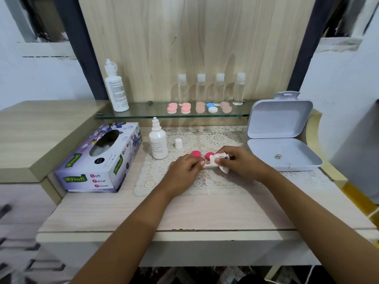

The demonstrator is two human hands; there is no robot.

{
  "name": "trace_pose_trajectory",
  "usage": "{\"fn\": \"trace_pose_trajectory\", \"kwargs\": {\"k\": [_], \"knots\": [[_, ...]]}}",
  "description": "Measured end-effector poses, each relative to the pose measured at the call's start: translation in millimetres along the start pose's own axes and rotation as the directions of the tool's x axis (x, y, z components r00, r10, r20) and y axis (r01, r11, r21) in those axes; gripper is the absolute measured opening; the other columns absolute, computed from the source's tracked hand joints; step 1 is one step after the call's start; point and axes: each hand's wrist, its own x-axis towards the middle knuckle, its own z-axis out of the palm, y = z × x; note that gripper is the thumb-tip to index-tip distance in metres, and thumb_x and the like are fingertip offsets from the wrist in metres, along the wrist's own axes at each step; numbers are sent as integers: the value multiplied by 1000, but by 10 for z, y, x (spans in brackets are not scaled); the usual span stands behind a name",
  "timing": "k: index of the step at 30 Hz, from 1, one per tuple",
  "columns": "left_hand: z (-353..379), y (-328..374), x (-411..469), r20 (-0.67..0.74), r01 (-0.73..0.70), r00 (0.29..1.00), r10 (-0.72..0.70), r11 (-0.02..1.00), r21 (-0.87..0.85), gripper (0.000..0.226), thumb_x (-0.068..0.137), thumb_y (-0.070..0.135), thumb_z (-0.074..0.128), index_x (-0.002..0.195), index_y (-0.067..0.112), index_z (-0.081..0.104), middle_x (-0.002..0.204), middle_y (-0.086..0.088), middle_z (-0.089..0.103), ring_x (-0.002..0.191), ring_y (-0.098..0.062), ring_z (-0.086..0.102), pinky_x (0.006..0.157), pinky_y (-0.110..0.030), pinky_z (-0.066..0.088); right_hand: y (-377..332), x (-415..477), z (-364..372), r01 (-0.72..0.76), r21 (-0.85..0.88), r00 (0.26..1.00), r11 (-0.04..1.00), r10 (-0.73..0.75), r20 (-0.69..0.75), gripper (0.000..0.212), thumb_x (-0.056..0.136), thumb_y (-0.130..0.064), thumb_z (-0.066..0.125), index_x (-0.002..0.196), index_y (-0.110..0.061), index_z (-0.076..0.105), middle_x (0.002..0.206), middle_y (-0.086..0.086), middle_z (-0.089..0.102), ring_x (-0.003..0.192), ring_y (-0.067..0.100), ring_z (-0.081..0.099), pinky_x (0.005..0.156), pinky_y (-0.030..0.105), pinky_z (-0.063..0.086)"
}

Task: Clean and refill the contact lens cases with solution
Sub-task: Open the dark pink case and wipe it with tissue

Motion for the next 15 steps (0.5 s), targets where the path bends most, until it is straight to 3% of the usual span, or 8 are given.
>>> {"fn": "trace_pose_trajectory", "kwargs": {"k": [2, 5, 9, 11, 15], "knots": [[-8, 13, -9, -33, 21, 999, -24, 996, -86, 27, 96, 27, 48, 112, 16, 67, 100, -6, 64, 96, -20, 57, 86, -32, 42, -27, -31, 50, 7, 58, 998, 998, -3, -70, 10, 90, -25, 59, 96, -20, 65, 76, -10, 62, 69, 3, 56, 67, 21, 42], [-25, 26, -28, -89, 50, 994, -70, 976, -211, 24, 96, 27, 48, 107, 18, 68, 96, -5, 68, 89, -16, 60, 80, -26, 43, -110, -69, 141, -7, 254, 988, 967, 45, -148, 13, 92, -20, 56, 100, -14, 63, 74, 0, 64, 58, 6, 57, 56, 15, 44], [-42, 45, -36, -134, 57, 984, -113, 929, -367, 21, 96, 25, 50, 102, 14, 67, 91, -1, 68, 76, -1, 61, 77, -27, 52, -160, -53, 286, -33, 472, 966, 881, 149, -212, 16, 92, -17, 56, 102, -6, 62, 75, 10, 65, 55, 10, 59, 57, 26, 50], [-44, 48, -44, -150, 50, 982, -118, 917, -396, 18, 95, 25, 52, 100, 13, 65, 83, -4, 67, 64, -1, 61, 74, -33, 54, -168, -52, 342, -55, 574, 951, 817, 218, -220, 17, 93, -14, 55, 103, -3, 61, 70, 11, 62, 51, 10, 57, 54, 27, 50], [-39, 48, -57, -116, 10, 991, -60, 922, -388, 15, 87, 26, 63, 100, 19, 65, 83, -3, 66, 70, -7, 62, 70, -31, 54, -167, -67, 381, -54, 605, 914, 794, 283, -291, 13, 94, -14, 53, 100, -7, 62, 66, 7, 62, 43, 3, 55, 47, 19, 46]]}}
